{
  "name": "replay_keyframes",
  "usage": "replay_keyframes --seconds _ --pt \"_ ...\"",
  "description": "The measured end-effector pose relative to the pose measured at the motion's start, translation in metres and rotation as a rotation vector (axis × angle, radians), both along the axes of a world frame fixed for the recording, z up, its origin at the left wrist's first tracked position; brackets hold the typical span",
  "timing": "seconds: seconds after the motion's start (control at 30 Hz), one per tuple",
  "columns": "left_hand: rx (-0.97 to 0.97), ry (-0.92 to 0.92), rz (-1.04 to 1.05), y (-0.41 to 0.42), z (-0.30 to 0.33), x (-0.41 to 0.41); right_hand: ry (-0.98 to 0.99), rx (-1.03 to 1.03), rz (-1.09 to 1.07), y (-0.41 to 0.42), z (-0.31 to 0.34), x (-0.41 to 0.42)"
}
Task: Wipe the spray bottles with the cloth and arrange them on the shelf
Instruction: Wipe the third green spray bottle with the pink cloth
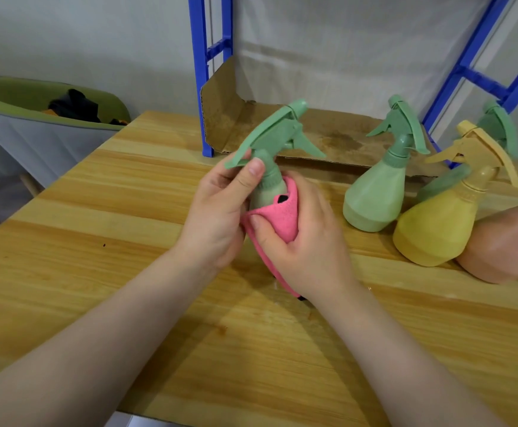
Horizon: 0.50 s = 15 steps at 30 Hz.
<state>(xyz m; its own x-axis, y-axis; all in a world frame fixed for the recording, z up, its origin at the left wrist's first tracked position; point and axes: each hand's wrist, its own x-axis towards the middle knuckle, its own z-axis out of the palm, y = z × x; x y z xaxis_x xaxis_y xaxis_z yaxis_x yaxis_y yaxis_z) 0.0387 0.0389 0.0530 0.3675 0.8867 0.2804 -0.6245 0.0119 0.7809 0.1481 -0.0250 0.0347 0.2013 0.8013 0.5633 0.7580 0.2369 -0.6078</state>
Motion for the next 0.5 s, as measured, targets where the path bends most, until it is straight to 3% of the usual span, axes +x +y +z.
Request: replay_keyframes --seconds 0.3,0.5 --pt "-0.206 -0.145 0.173 0.026 0.015 -0.02 0.13 -0.184 0.176 -0.002 -0.004 0.001" --pt "-0.136 -0.005 0.12 0.022 0.014 -0.02 0.295 -0.263 0.274 -0.001 -0.012 0.006"
